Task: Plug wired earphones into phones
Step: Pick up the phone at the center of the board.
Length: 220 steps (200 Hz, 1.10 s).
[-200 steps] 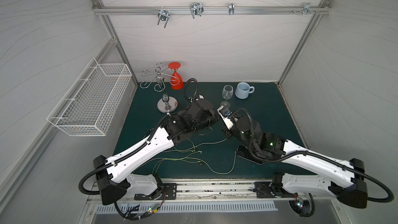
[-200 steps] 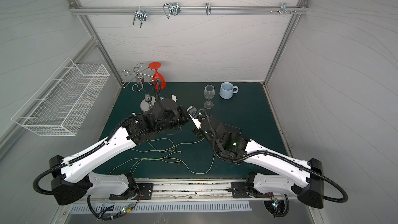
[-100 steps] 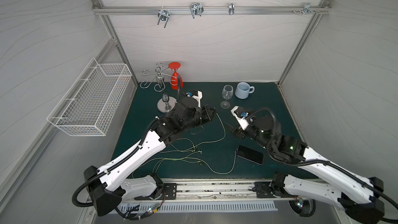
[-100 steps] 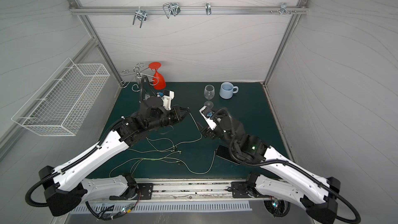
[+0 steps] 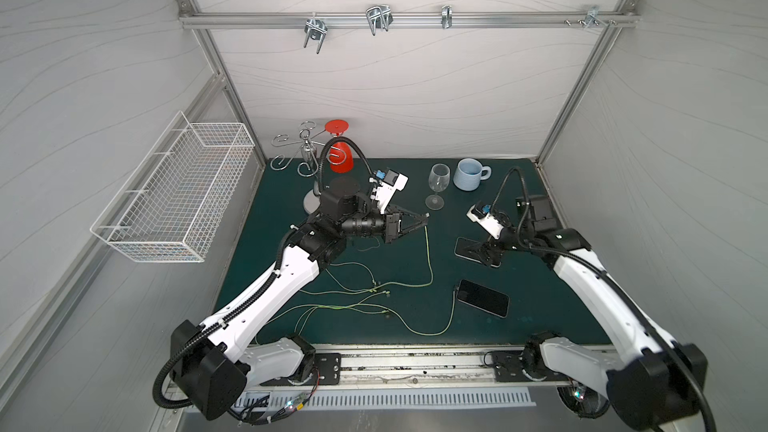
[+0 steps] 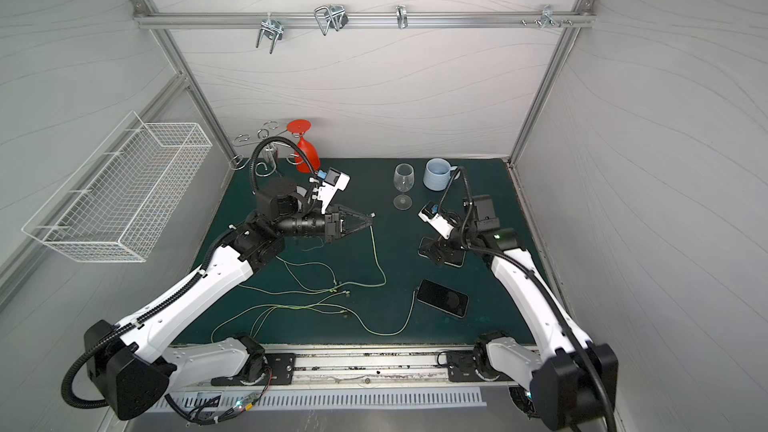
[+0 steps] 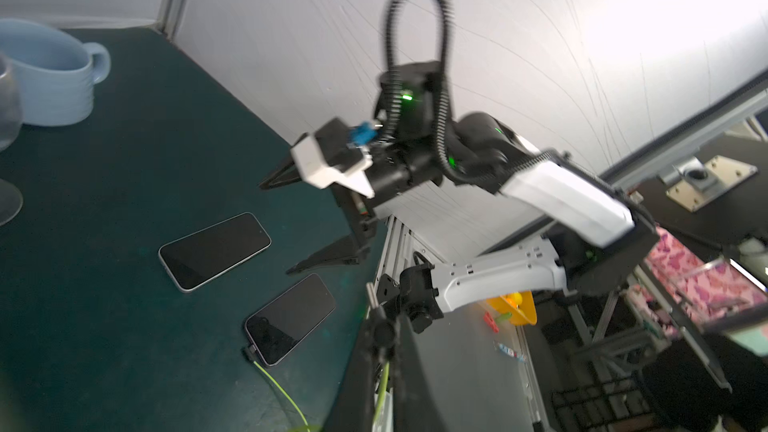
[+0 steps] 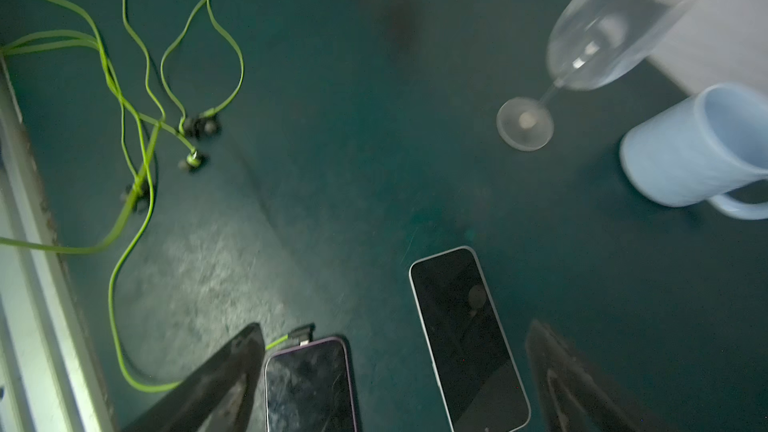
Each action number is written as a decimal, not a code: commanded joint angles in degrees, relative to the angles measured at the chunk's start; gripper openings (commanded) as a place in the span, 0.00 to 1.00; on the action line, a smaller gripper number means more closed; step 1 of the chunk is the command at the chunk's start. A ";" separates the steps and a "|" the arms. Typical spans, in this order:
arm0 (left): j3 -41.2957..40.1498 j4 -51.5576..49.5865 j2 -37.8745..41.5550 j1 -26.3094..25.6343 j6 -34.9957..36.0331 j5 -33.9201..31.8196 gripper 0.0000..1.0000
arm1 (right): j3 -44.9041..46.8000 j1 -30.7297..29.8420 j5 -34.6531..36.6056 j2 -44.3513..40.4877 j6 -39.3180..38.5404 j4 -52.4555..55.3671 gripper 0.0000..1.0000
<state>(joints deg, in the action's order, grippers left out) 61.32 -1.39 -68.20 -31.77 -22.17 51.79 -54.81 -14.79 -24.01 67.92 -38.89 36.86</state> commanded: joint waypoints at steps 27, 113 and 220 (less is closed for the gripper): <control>-0.20 -3.46 1.06 0.62 18.18 6.40 0.00 | -5.33 2.39 2.90 14.15 -14.31 5.87 0.99; 1.98 -16.84 -2.69 1.86 28.96 6.56 0.00 | -12.98 4.25 6.39 30.53 -24.72 12.01 0.99; 3.64 -27.42 -3.91 1.78 35.23 5.29 0.00 | -17.99 6.44 12.66 41.24 -29.86 14.89 0.99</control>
<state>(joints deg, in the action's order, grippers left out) 62.26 -27.57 -71.64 -30.24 10.96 56.18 -70.43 -9.17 -11.79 107.13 -65.34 47.92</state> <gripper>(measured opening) 0.075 0.992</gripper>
